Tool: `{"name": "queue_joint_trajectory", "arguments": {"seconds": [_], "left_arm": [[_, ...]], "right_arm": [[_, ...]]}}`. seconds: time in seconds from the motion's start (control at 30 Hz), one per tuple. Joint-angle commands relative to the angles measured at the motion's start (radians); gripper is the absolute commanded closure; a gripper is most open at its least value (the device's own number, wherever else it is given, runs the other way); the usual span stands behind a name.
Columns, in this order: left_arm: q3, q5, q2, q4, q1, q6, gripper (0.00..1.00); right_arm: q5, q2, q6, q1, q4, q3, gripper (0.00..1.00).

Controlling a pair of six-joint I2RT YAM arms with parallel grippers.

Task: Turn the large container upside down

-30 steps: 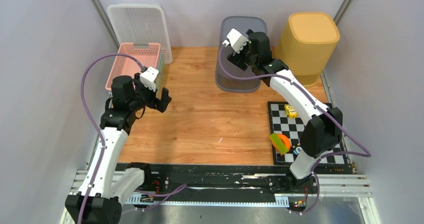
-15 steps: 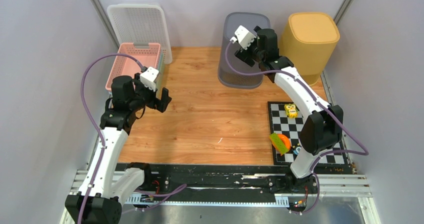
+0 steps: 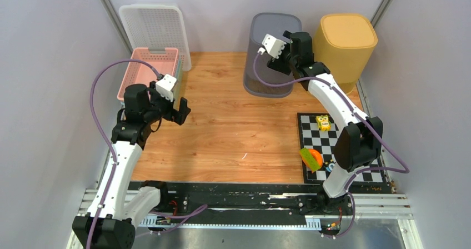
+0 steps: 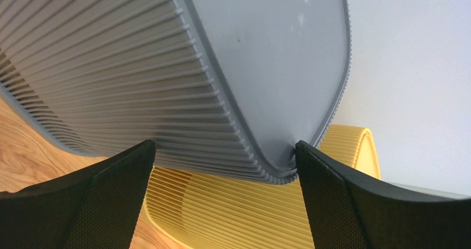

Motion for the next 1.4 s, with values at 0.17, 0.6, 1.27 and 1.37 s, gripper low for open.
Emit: {"name": "queue_joint_trajectory", "arguments": {"seconds": [0.17,0.6,1.27,1.37], "left_arm": [[-0.012,0.018,0.001,0.014,0.006,0.006,0.0],[-0.012,0.02,-0.002,0.013,0.006,0.006,0.0],[-0.014,0.023,0.001,0.018,0.007,0.007,0.0],[-0.015,0.026,0.005,0.019,0.007,0.009,0.0]], "right_arm": [[0.094,0.01,-0.128,-0.058,-0.183,-0.034,0.03],[0.102,0.004,-0.153,-0.064,-0.221,0.062,0.02],[0.145,0.03,-0.063,0.046,-0.169,0.138,0.01],[0.141,0.003,-0.03,0.077,-0.185,0.169,0.0]]}}
